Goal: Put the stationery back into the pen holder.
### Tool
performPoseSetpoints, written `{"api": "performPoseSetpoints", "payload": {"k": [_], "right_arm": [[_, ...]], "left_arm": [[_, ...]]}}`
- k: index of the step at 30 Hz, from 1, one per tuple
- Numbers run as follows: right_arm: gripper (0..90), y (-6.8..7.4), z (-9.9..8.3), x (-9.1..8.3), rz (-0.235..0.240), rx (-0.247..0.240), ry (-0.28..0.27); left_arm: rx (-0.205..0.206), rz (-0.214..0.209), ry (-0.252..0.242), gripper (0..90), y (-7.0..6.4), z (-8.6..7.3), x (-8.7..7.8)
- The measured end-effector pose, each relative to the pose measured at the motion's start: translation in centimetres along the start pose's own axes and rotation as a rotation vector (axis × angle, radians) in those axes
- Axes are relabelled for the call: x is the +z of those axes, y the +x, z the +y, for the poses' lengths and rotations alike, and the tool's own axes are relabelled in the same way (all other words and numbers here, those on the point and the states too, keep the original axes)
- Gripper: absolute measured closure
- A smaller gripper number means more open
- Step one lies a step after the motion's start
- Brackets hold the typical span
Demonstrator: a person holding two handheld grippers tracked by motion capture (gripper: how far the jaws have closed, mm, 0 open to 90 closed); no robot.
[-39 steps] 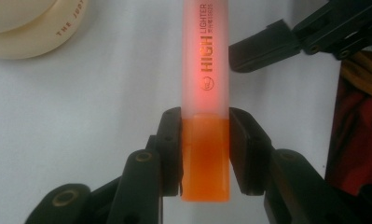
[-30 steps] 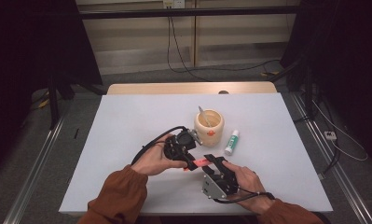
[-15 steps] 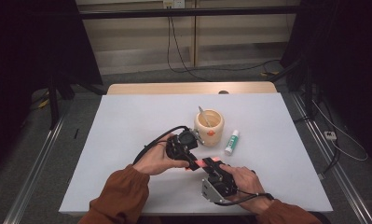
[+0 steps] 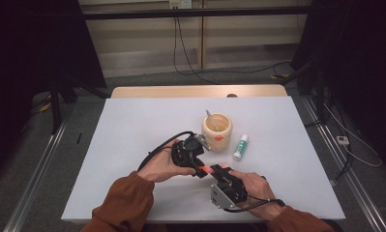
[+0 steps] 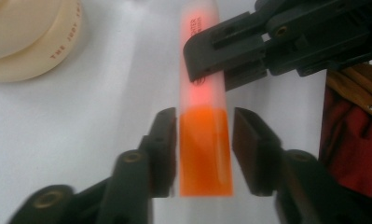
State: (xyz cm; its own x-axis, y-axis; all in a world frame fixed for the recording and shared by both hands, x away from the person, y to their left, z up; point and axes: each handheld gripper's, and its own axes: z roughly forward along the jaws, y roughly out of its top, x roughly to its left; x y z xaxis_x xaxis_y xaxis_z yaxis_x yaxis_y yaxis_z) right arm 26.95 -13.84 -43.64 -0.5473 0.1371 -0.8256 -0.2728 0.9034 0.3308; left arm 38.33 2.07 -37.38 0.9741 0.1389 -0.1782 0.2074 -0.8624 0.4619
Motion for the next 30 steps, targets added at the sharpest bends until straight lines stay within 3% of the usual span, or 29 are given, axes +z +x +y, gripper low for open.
{"api": "performPoseSetpoints", "payload": {"k": [3,5,9,14,20,23,30], "right_arm": [[77.9,-0.3,-0.3,-0.1,0.003,0.03,0.002],[77.9,-0.7,-0.8,-0.1,0.016,0.091,0.002],[77.9,-1.6,-2.0,-0.3,0.037,0.222,0.005],[77.9,-2.9,-3.3,-0.4,0.068,0.378,0.001],[77.8,-3.8,-4.1,-0.5,0.106,0.547,-0.043],[77.8,-4.3,-4.5,-0.7,0.121,0.629,-0.076],[77.8,-5.4,-5.7,-0.8,0.156,0.827,-0.144]], "left_arm": [[-0.015,0.029,-0.014,47.6,0.2,-0.5,-0.1],[-0.02,0.038,-0.023,44.8,0.3,-1.0,-0.3],[-0.065,0.091,-0.054,30.5,0.6,-2.0,-0.7],[-0.116,0.141,-0.075,19.4,0.9,-3.1,-0.9],[-0.143,0.176,-0.082,13.3,1.3,-4.3,-0.8],[-0.166,0.154,-0.111,11.1,1.3,-4.8,-0.8],[-0.153,0.176,-0.138,7.8,1.2,-6.1,-1.0]]}}
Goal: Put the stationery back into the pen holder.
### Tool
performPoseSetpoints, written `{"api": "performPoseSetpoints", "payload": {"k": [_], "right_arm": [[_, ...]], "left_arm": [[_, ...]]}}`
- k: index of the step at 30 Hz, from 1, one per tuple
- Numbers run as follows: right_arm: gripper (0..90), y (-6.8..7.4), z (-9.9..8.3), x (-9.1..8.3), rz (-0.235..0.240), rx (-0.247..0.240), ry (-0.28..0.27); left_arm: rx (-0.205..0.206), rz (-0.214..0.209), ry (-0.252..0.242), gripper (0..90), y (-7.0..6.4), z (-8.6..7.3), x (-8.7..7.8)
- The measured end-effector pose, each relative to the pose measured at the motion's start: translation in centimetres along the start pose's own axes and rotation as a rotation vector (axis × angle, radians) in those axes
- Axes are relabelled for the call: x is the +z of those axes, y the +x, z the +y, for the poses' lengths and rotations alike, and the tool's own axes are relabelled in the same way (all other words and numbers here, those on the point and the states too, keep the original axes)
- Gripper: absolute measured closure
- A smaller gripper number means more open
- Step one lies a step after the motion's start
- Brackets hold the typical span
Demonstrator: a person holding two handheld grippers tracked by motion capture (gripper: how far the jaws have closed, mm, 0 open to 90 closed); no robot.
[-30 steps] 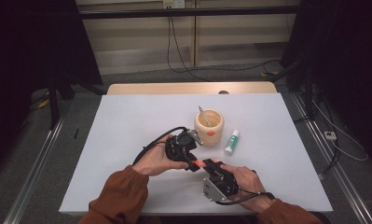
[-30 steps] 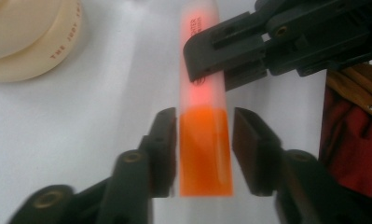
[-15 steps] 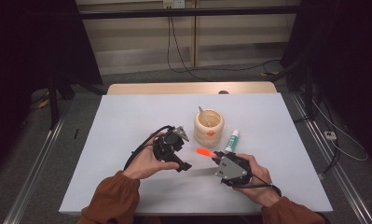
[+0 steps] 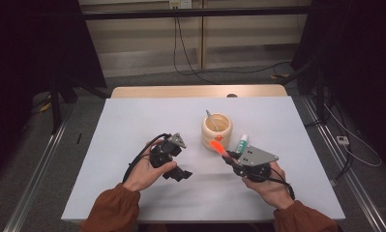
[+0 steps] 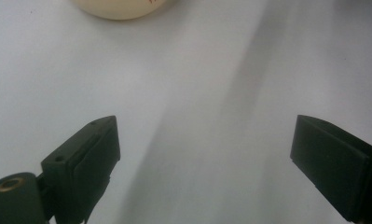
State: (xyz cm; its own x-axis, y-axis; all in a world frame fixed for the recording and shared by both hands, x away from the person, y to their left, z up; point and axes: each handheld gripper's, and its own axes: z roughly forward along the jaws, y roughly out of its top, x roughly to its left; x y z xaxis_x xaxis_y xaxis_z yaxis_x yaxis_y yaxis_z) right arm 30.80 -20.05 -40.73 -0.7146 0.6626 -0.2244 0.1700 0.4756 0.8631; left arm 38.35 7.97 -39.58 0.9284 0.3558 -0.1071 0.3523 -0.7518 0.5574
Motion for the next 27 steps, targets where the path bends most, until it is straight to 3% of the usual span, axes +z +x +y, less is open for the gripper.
{"api": "performPoseSetpoints", "payload": {"k": [4,8,16,21,23,26,27], "right_arm": [[77.8,-0.7,0.1,-0.2,0.017,0.068,-0.035],[77.8,-1.6,0.4,-0.6,-0.004,0.104,-0.074],[77.8,-3.9,1.7,-1.1,-0.024,0.206,-0.156],[77.8,-5.1,2.3,-0.6,-0.04,0.249,-0.185],[77.7,-5.5,2.5,-0.3,-0.048,0.26,-0.192],[77.7,-6.1,3.0,0.2,-0.057,0.274,-0.209],[77.8,-6.3,3.2,0.4,-0.058,0.275,-0.215]], "left_arm": [[0.01,0.002,-0.038,8.0,-0.4,-0.9,0.1],[0.017,0.024,-0.059,7.5,-0.7,-1.9,0.1],[-0.062,0.098,-0.141,7.0,-0.5,-4.5,-0.5],[-0.073,0.124,-0.188,6.8,-0.6,-6.1,-1.1],[-0.083,0.155,-0.198,6.7,-0.8,-6.7,-1.3],[-0.128,0.159,-0.257,6.6,-0.9,-7.7,-1.6],[-0.136,0.141,-0.265,6.4,-0.8,-7.9,-1.7]]}}
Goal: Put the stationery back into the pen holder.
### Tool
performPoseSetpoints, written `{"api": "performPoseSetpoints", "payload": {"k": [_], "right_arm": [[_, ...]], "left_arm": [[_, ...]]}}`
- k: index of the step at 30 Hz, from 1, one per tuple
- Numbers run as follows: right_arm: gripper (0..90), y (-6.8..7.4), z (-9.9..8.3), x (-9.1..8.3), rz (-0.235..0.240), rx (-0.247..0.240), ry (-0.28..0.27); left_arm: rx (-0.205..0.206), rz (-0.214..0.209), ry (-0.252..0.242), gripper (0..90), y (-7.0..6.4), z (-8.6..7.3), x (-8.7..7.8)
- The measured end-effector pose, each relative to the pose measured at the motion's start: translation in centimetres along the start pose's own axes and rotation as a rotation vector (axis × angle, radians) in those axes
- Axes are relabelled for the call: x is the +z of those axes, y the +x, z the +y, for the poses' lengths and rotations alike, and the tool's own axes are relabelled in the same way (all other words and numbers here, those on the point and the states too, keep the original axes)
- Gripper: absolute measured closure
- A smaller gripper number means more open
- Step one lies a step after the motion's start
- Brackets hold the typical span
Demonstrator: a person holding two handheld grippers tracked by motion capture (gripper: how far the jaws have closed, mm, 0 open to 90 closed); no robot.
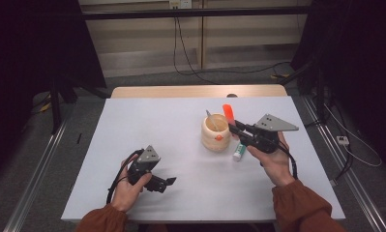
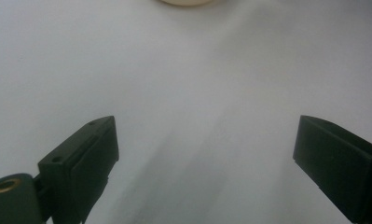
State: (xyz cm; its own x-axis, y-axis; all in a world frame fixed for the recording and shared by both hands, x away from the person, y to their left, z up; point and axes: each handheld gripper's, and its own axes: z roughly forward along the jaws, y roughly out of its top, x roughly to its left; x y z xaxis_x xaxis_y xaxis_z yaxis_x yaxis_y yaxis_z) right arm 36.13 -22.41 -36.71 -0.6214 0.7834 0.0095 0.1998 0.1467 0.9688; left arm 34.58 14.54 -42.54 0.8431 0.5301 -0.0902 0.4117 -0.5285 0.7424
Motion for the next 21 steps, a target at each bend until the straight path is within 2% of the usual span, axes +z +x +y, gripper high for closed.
{"api": "performPoseSetpoints", "payload": {"k": [1,2,7,9,15,17,21], "right_arm": [[77.7,-0.1,0.1,0.2,-0.002,0.001,-0.006],[77.8,-0.2,0.3,0.4,-0.006,0.005,-0.008],[77.7,-0.5,0.9,1.7,-0.024,0.008,-0.021],[77.7,-0.7,1.1,2.3,-0.048,-0.019,-0.009],[77.7,-1.5,1.1,3.9,-0.064,0.001,-0.001],[77.7,-1.7,1.1,4.5,-0.063,0.016,-0.018],[77.7,-2.0,0.8,5.9,-0.073,0.026,-0.01]], "left_arm": [[-0.004,-0.003,-0.009,6.4,-0.1,-0.2,-0.1],[0.013,0.01,-0.001,6.1,-0.2,-0.3,-0.3],[0.003,0.045,-0.043,5.9,-0.6,-1.3,-1.2],[-0.006,0.063,-0.053,5.9,-0.5,-1.7,-1.5],[-0.018,0.102,-0.073,6.0,-0.6,-2.7,-2.5],[-0.02,0.106,-0.072,6.0,-0.6,-3.0,-2.6],[-0.037,0.108,-0.089,6.0,-0.6,-3.1,-2.6]]}}
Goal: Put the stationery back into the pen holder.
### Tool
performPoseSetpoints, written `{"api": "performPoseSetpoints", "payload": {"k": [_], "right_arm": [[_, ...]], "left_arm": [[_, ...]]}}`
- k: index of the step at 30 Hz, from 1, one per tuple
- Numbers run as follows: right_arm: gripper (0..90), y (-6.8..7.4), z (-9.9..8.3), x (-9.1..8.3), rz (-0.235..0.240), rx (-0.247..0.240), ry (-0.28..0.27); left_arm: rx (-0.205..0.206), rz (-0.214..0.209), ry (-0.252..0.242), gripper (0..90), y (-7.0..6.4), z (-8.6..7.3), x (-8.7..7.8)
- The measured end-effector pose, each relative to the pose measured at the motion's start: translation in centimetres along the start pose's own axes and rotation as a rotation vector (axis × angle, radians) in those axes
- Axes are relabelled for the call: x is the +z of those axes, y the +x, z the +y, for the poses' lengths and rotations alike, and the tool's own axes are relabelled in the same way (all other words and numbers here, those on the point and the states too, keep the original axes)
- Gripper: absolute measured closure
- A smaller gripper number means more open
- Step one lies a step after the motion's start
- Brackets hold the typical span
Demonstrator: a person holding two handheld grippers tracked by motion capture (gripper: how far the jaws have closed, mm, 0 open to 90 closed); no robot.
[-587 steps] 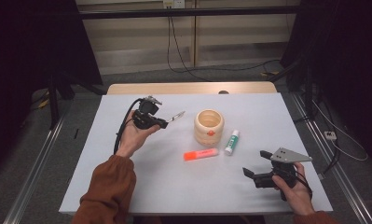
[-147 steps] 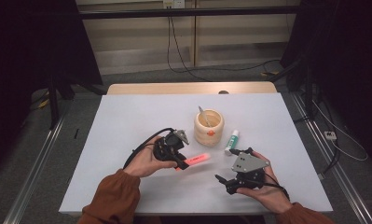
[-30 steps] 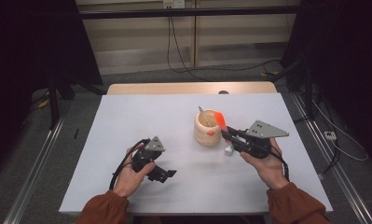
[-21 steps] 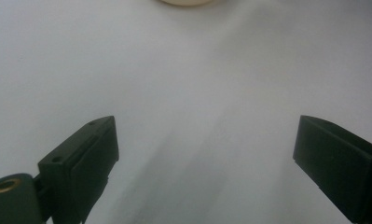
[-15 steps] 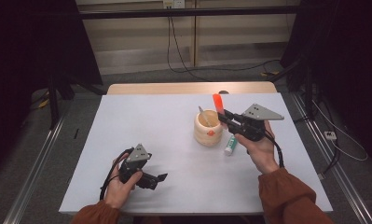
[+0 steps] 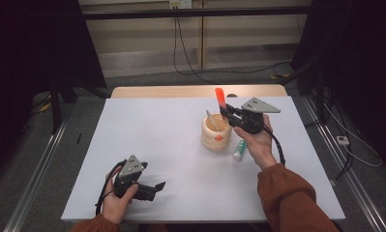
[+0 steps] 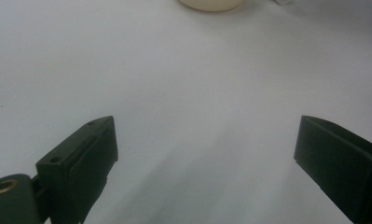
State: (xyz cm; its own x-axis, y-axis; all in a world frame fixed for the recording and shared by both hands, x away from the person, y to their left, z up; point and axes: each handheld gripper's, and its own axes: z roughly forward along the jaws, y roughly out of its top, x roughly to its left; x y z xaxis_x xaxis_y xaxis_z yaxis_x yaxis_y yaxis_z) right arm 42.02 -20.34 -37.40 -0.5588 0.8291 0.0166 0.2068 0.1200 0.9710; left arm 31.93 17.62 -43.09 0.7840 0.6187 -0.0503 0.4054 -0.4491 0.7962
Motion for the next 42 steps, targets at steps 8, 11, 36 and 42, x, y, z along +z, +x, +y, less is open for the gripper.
{"api": "performPoseSetpoints", "payload": {"k": [8,11,36,42], "right_arm": [[77.7,-0.5,-1.2,1.7,-0.005,0.009,0.019],[77.6,-0.5,-1.5,1.9,-0.004,0.007,0.026],[70.9,-0.3,-3.1,2.7,-0.004,-0.037,0.085],[61.6,-0.4,-2.7,2.2,0.001,-0.034,0.078]], "left_arm": [[0.007,-0.002,0.005,5.9,0.0,-0.1,0.2],[0.009,0.001,0.005,5.9,0.1,-0.1,0.2],[0.01,0.007,0.008,5.8,0.2,-0.1,0.1],[0.011,0.006,0.005,5.8,0.2,-0.1,0.2]]}}
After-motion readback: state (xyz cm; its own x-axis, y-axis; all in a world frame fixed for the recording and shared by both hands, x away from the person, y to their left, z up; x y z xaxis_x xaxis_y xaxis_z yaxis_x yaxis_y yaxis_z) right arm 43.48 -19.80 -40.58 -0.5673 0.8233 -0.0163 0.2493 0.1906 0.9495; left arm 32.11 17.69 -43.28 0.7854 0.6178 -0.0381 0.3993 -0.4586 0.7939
